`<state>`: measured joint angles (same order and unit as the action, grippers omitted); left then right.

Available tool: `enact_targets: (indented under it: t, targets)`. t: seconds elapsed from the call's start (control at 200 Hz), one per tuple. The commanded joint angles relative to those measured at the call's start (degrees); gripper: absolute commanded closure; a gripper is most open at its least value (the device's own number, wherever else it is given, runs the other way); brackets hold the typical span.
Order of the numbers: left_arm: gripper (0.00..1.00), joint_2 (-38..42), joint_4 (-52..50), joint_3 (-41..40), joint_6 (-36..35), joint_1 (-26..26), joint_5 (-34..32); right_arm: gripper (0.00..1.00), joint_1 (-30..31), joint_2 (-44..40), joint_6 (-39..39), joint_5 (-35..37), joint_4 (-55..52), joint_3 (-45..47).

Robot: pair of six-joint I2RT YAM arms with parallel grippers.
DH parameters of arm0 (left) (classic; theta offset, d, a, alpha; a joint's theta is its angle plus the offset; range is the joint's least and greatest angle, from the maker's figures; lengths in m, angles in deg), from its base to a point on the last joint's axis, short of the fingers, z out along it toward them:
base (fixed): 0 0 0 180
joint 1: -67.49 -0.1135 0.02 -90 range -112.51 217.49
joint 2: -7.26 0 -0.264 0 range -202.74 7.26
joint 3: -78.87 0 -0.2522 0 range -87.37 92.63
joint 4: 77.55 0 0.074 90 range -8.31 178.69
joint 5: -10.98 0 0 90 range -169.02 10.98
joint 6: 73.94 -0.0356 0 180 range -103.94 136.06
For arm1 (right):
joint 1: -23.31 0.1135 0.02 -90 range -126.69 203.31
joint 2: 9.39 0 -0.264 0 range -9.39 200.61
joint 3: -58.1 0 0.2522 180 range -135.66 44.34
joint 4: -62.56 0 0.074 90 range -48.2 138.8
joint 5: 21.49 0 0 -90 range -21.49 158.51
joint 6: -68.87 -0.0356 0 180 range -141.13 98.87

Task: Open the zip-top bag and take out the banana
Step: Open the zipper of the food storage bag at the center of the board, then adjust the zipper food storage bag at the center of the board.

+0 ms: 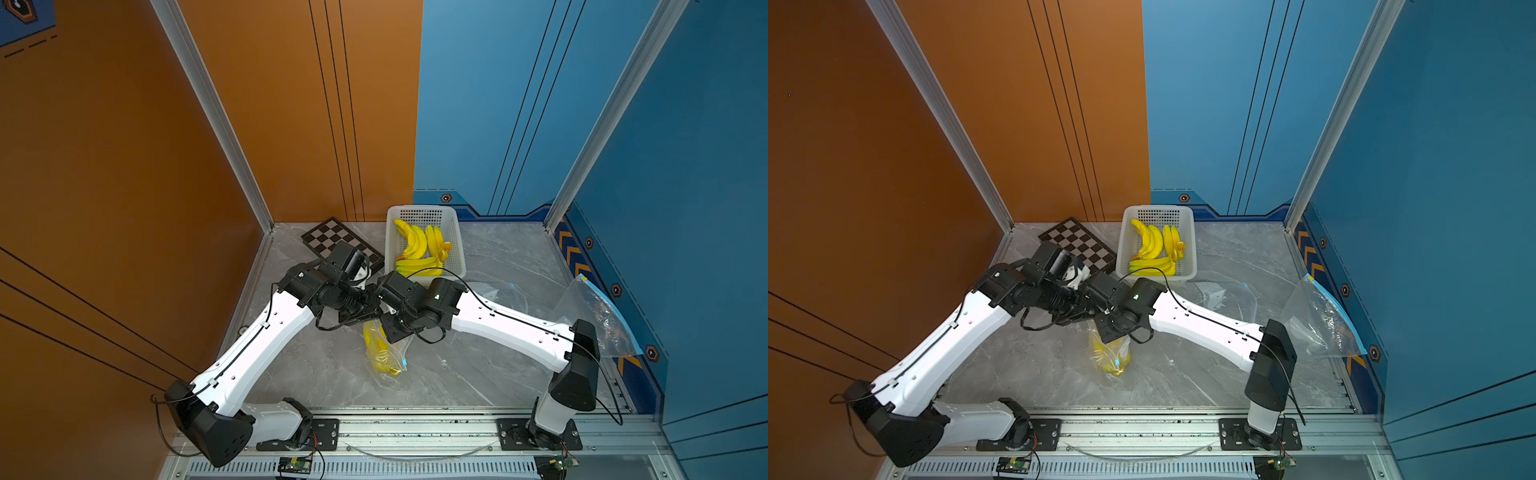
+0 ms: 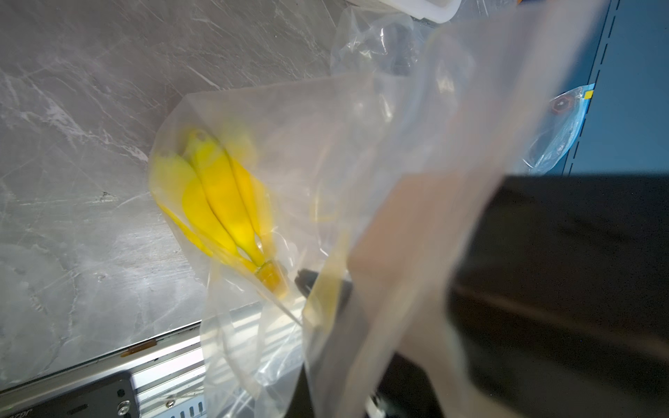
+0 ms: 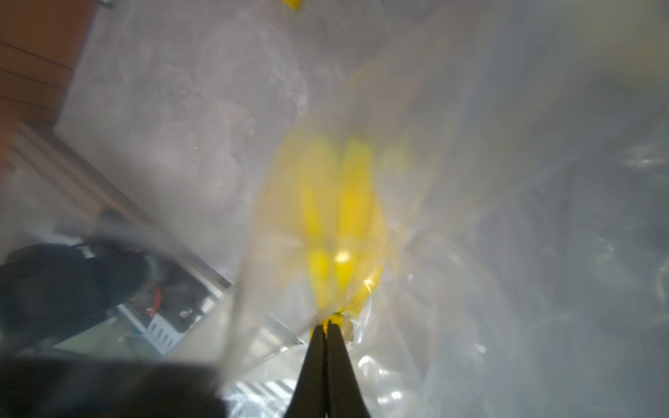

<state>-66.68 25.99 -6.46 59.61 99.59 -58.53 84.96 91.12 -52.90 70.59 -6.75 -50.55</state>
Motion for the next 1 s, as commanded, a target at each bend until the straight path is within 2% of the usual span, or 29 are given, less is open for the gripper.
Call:
enact_targets:
  t: [0.0, 0.095, 0.17, 0.22, 0.34, 0.425, 0.495, 0.626, 0.801, 0.996]
  targets:
    - [1.00, 1.6, 0.1, 0.1, -0.1, -1.4, 0.4, 1.00, 0.3, -1.7, 1.6, 18.4, -9.0, -0.2]
    - [1.00, 2.0, 0.1, -0.1, -0.1, -2.3, 0.9, 1.00, 0.7, -2.9, 3.9, 27.0, -14.8, -2.0]
    - [1.00, 1.9, 0.2, 0.2, -0.2, -2.6, 1.1, 1.00, 0.3, -4.2, 5.5, 26.0, -14.8, -2.5]
    - [1.00, 1.5, 0.2, 0.4, -0.1, -2.4, 1.3, 1.00, 0.2, -4.6, 7.6, 20.4, -12.4, -3.0]
    - [1.00, 0.9, 0.2, 0.3, -0.2, -2.0, 1.2, 1.00, 0.7, -5.5, 10.0, -1.0, -0.2, -1.5]
    - [1.00, 0.9, 0.8, -0.3, 0.1, -1.6, 1.1, 1.00, 1.6, -4.2, 8.1, -10.7, 6.3, -1.5]
    - [1.00, 1.0, 1.3, -0.7, 0.6, -1.4, 1.0, 1.00, 1.7, -2.1, 6.4, -14.9, 8.8, -0.5]
    - [1.00, 1.5, 1.5, -0.1, 0.9, -1.5, 0.7, 1.00, 1.3, -0.6, 4.8, -14.6, 9.4, 5.2]
    - [1.00, 2.7, 1.4, -0.9, 1.4, -2.9, 0.4, 1.00, -1.8, -5.8, 2.2, -7.1, 7.6, 14.5]
    - [1.00, 2.5, 1.5, -1.5, 1.5, -3.4, 0.3, 1.00, -0.2, -7.5, 7.8, -7.6, 8.8, 15.1]
